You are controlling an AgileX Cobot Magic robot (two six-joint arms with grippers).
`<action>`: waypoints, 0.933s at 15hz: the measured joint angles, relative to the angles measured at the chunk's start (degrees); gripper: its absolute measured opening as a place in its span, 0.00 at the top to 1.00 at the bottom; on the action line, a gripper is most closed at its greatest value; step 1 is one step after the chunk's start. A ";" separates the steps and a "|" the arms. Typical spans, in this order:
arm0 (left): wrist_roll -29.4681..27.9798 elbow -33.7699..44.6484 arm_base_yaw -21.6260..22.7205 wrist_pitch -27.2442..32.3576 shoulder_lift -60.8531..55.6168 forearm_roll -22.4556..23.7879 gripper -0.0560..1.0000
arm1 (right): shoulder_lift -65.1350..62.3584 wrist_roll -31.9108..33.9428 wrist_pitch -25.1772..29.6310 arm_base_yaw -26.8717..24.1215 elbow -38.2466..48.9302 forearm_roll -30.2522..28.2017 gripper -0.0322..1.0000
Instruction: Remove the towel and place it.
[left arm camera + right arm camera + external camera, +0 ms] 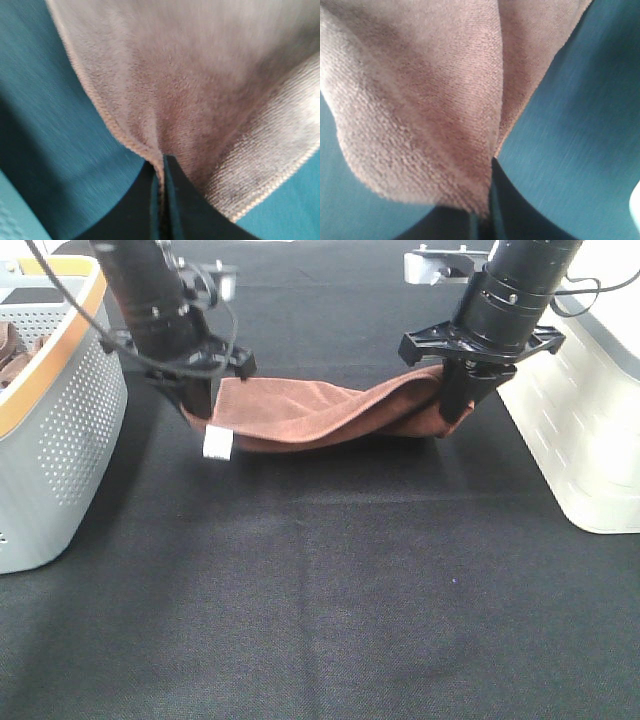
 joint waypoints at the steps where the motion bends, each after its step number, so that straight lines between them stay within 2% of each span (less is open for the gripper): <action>1: 0.00 1.55 -0.46 0.00 -0.06 0.00 0.95 | 0.00 0.00 1.15 0.00 0.00 0.17 0.97; 4: 0.00 5.56 -2.18 0.06 -0.06 0.06 0.95 | 0.23 0.00 2.86 0.00 1.09 0.63 0.97; 7: 0.00 9.05 -3.95 0.00 -0.06 0.06 0.95 | 0.86 0.00 0.57 0.00 8.08 0.63 0.97; 11: 0.00 13.41 -4.53 0.00 -0.06 0.06 0.95 | 0.86 0.00 -0.63 0.00 12.95 0.63 0.96; 14: 0.00 15.87 -4.64 -0.06 -0.34 -0.17 0.95 | 0.86 0.00 -1.09 0.00 15.07 0.69 0.75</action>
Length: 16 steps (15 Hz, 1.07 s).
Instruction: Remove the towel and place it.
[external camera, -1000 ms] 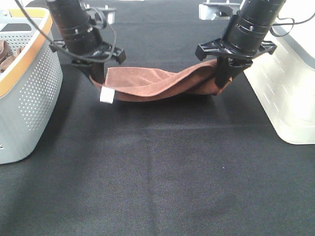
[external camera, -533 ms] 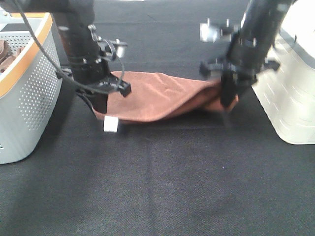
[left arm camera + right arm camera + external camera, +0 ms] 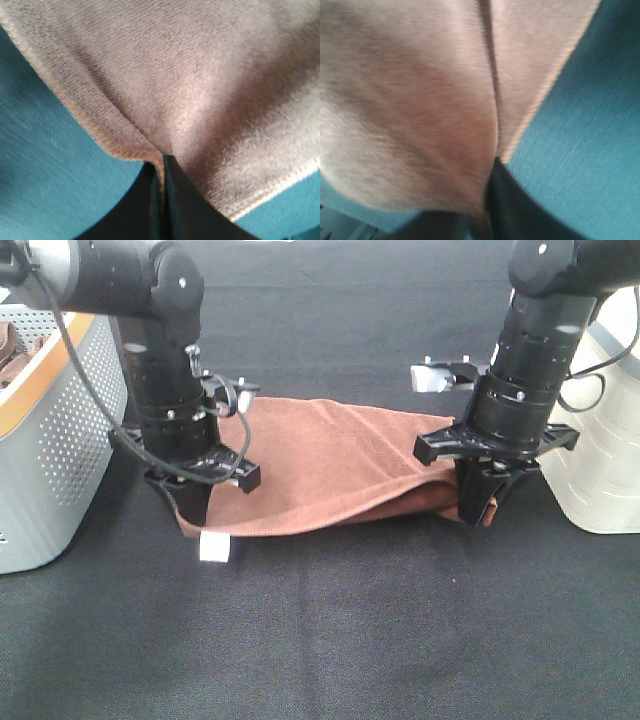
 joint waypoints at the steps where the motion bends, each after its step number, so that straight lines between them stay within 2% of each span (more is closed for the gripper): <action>1: 0.00 1.32 -0.06 -0.06 -0.57 -0.23 0.95 | 0.00 0.00 0.00 0.00 0.40 0.06 0.70; 3: 0.00 3.44 -0.11 -0.11 -1.95 -0.40 0.95 | 0.00 0.00 1.09 0.00 0.63 0.34 0.63; 6: 0.34 4.01 -0.11 -0.23 -3.61 -0.40 0.95 | 0.00 0.00 4.35 0.00 0.63 0.52 0.43; 8: 0.92 5.10 -0.11 -0.23 -3.95 -0.97 0.93 | -0.06 0.00 4.70 0.00 0.63 0.52 0.39; 9: 1.38 6.25 -0.11 -0.23 -3.95 -1.32 0.82 | -0.23 0.00 4.70 0.00 0.63 0.52 0.38; 11: 1.89 7.91 -0.11 0.00 -3.95 -1.26 0.55 | -0.29 0.00 4.70 0.00 0.63 0.52 0.38; 12: 1.95 8.02 -0.11 0.06 -4.30 -1.26 0.36 | -0.29 0.00 4.70 0.00 0.63 0.63 0.37; 14: 1.95 8.14 -0.11 0.06 -6.13 -1.26 0.26 | -0.29 0.00 4.70 0.00 0.63 1.66 0.37; 16: 2.18 7.45 -0.11 0.06 -8.94 -0.92 0.24 | -0.29 0.00 5.16 0.00 0.63 3.50 0.37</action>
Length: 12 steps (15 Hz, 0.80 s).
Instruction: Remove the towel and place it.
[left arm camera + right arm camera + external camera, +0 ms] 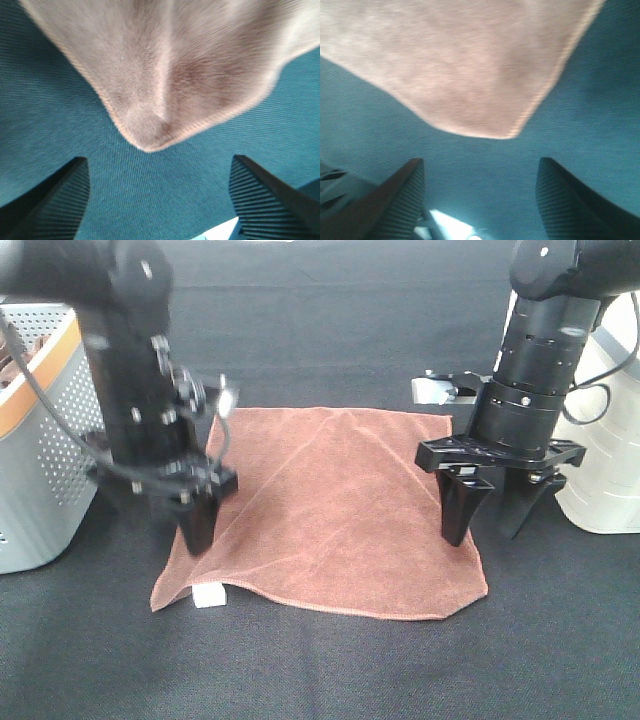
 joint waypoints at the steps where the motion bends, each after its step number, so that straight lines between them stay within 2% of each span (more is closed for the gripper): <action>1: 0.00 0.00 0.00 0.00 0.00 0.00 0.24 | 0.00 0.00 0.00 0.00 0.00 0.00 0.37; 5: 0.17 -1.15 0.00 -0.23 -12.38 1.55 0.24 | -6.19 0.00 0.40 0.00 0.00 2.52 0.37; 9: -4.13 -0.80 -0.06 -0.11 -30.37 7.05 0.24 | -18.33 0.00 0.40 0.00 0.00 3.78 0.37; 11: -5.21 3.95 -0.06 -0.17 -42.11 10.03 0.24 | -24.98 -0.52 0.46 0.00 0.06 3.84 0.37; 12: -5.21 3.95 -0.06 -0.17 -42.11 10.03 0.24 | -24.98 -0.52 0.46 0.00 0.06 3.84 0.37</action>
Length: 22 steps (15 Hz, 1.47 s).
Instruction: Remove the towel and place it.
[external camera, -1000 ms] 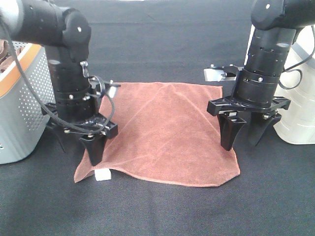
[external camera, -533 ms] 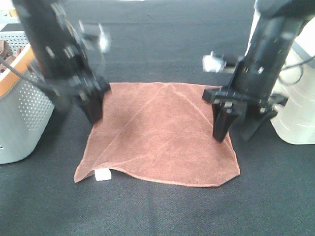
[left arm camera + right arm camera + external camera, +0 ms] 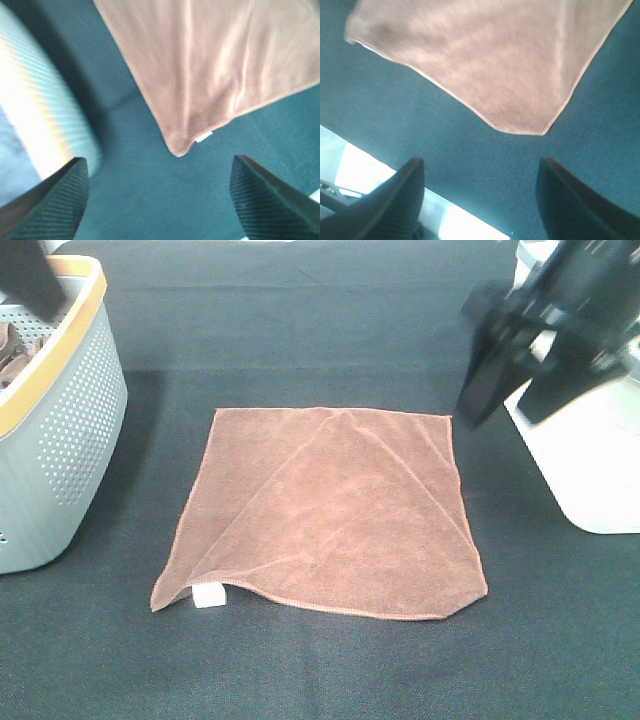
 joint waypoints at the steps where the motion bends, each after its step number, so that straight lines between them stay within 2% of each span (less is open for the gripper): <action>1: 0.00 3.04 0.00 0.00 -4.18 0.92 0.24 | -2.75 -0.06 0.00 0.00 0.57 0.00 0.37; 2: -0.17 6.76 0.00 0.06 -8.19 1.38 0.24 | -5.39 -0.23 0.00 0.00 1.89 0.00 0.37; 5: -2.52 23.15 0.00 0.17 -23.09 1.43 0.24 | -16.62 -2.86 -2.12 0.00 14.38 -0.23 0.37; 6: -2.52 23.15 0.00 0.17 -23.09 1.43 0.24 | -16.62 -2.86 -2.12 0.00 14.38 -0.23 0.37; 7: -2.81 30.48 0.00 0.29 -29.62 1.43 0.24 | -21.37 -3.55 -4.64 0.00 20.74 -1.26 0.37; 9: -2.01 39.48 0.00 0.11 -39.19 0.00 0.24 | -30.77 -3.78 -8.48 0.00 31.40 -5.21 0.37; 11: -0.34 44.98 0.00 -2.01 -46.35 -1.15 0.24 | -39.42 -3.90 -9.05 0.00 38.22 -10.20 0.37; 13: 2.58 49.27 0.00 -5.33 -51.91 -3.50 0.24 | -52.08 -3.90 -9.22 0.00 43.37 -11.80 0.37; 15: 8.71 51.11 0.00 -7.79 -53.69 -7.05 0.24 | -61.59 -3.90 -9.17 0.00 45.95 -11.92 0.37; 16: 8.71 51.11 0.00 -7.79 -53.69 -7.05 0.24 | -61.59 -3.90 -9.17 0.00 45.95 -11.92 0.37; 18: 13.98 51.22 0.00 -8.19 -53.86 -10.83 0.24 | -70.70 -3.90 -8.59 0.00 46.75 -11.92 0.37; 19: 15.24 51.22 0.00 -8.19 -53.86 -11.63 0.24 | -75.69 -3.78 -8.54 0.00 46.81 -11.92 0.37; 22: 15.58 51.22 0.00 -8.19 -53.86 -11.86 0.24 | -80.27 -2.01 -8.31 0.00 46.87 -12.66 0.37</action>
